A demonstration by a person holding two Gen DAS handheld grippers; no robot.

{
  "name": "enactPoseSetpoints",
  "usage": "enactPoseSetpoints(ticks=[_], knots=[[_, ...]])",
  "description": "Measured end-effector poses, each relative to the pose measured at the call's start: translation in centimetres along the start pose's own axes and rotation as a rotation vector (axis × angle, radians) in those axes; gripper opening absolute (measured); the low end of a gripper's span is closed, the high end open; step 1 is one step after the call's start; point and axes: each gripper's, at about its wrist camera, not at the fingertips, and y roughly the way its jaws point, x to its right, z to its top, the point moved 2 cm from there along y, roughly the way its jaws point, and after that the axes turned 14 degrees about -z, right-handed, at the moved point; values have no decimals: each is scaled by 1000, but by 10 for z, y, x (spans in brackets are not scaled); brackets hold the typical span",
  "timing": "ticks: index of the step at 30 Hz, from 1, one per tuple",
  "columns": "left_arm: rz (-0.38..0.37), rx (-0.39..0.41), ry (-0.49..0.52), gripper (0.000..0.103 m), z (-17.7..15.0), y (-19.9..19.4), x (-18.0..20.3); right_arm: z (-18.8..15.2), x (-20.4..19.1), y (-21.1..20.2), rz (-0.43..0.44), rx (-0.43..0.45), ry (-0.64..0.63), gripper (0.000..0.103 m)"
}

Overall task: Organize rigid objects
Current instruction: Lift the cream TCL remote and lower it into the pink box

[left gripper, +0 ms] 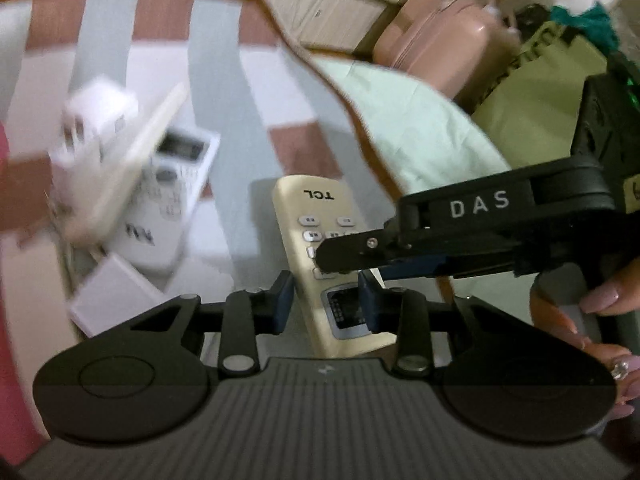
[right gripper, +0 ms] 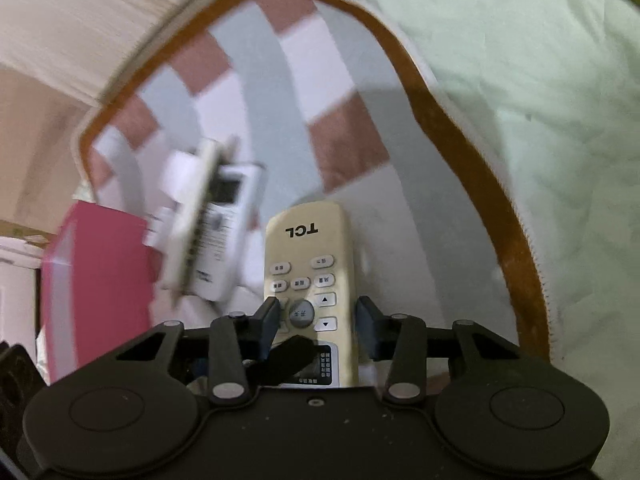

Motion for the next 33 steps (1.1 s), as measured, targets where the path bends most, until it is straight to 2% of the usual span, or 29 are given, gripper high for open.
enactPoseSetpoints(ticks=[8, 14, 20, 28, 33], knots=[[55, 46, 83, 34, 18, -69, 37, -14, -33, -65, 70, 105, -38, 46], [92, 46, 84, 34, 22, -131, 47, -30, -69, -96, 145, 107, -85, 45], [194, 84, 108, 34, 12, -186, 55, -48, -111, -110, 215, 120, -169, 45], [278, 143, 57, 35, -7, -235, 35, -66, -174, -111, 233, 108, -314, 45], [307, 191, 6, 35, -10, -263, 1, -62, -223, -100, 228, 63, -415, 45]])
